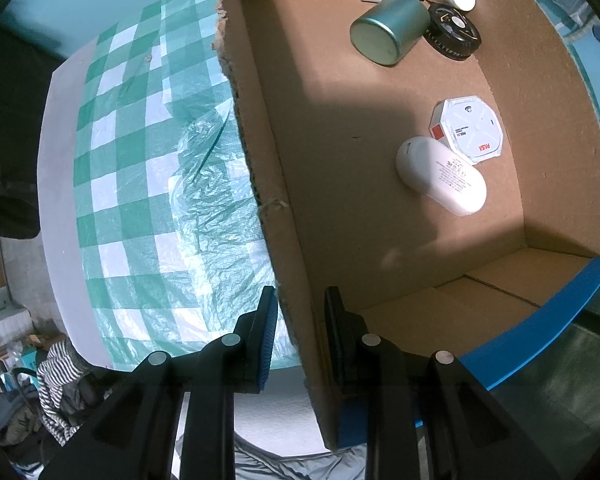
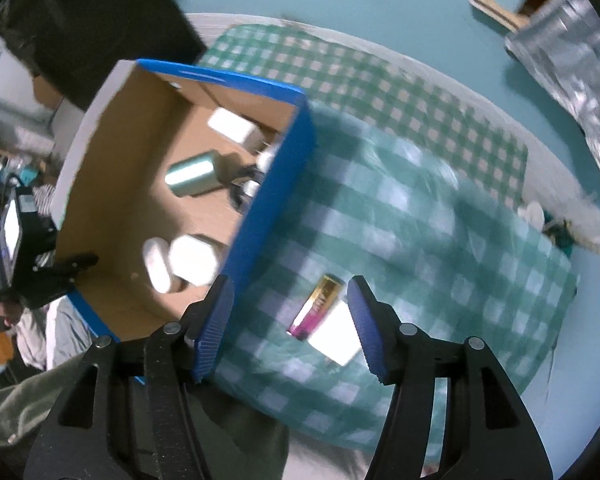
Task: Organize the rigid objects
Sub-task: 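Move the right gripper back over the white charger block, then close the right gripper on the white charger block and lift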
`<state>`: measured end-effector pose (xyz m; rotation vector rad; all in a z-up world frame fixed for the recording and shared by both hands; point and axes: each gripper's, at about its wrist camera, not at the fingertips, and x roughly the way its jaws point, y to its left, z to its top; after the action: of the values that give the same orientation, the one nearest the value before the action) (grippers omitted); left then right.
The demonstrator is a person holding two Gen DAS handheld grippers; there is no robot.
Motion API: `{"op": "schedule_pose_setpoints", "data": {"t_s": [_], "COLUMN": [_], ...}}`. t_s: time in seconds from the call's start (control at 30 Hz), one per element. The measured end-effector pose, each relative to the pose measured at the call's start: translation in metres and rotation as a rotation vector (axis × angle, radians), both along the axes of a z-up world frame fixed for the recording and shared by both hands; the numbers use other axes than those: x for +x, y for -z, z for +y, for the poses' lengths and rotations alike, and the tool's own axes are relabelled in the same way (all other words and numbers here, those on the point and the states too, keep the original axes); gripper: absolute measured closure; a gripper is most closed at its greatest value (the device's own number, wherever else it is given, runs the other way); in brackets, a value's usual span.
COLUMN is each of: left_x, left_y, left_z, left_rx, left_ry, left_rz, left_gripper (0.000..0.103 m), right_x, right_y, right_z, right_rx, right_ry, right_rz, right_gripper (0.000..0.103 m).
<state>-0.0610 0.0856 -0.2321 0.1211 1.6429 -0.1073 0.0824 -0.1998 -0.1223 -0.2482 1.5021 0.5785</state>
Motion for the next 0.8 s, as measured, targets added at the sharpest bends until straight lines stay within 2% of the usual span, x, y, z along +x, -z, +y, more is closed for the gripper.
{"op": "schedule_pose_setpoints", "data": {"t_s": [0.2,0.33,0.53,0.8], "left_x": [0.0,0.001,0.0,0.0], "left_y": [0.0,0.0,0.0,-0.001], "left_z": [0.0,-0.001,-0.001,-0.002], "left_rx": [0.001,0.003,0.003,0.004], "left_ry": [0.001,0.003,0.004,0.009], "left_rz": [0.0,0.001,0.0,0.0], "left_gripper": [0.079,0.079,0.079,0.079], "right_x": [-0.002,-0.006,-0.007,-0.007], "right_y": [0.024,0.048,0.087,0.125], "right_z": [-0.028,-0.042,-0.06,-0.075], "right_rx": [-0.023,-0.043,-0.034,-0.028], "right_ry": [0.079,0.131,0.247,0.395], "right_rz": [0.056,0.099,0.192,0.257], "right_gripper": [0.042,0.035,0.035,0.035]}}
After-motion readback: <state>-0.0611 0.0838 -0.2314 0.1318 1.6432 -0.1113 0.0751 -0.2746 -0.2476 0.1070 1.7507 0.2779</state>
